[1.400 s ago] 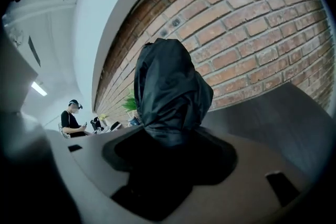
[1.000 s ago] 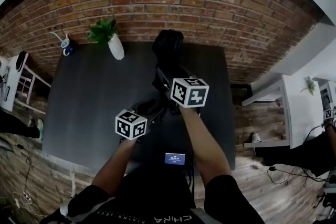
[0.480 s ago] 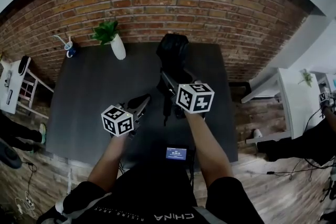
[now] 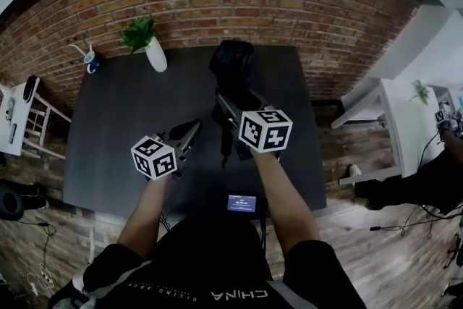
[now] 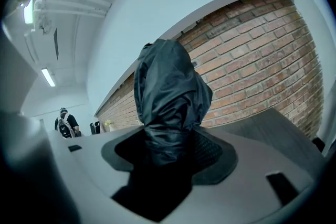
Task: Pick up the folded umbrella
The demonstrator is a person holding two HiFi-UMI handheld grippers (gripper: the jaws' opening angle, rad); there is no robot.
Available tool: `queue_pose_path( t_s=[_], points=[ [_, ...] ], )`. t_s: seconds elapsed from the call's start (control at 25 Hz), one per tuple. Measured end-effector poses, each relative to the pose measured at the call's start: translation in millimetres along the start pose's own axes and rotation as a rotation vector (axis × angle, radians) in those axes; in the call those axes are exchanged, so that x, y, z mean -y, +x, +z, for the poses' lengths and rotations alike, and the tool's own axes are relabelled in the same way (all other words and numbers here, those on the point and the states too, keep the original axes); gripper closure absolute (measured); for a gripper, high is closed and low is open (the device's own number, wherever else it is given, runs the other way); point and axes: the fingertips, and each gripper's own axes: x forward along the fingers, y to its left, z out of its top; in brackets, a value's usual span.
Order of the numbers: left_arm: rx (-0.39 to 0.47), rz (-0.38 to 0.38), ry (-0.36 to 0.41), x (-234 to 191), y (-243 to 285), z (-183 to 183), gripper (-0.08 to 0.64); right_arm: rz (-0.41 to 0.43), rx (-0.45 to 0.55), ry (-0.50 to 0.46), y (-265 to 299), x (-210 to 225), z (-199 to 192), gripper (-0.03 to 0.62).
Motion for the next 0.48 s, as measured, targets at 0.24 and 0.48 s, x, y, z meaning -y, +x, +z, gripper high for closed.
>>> queue_pose_path(
  t_s=[0.24,0.48],
  points=[
    [0.005,0.008,-0.007,21.5,5.3,-9.5,0.557,0.033,0.002,0.004,-21.7,5.8,-3.7,0.322],
    [0.016,0.023,-0.027,41.0,7.7,-19.7,0.557,0.067,-0.011,0.035,-42.9,13.5,-15.1,0.322]
  ],
)
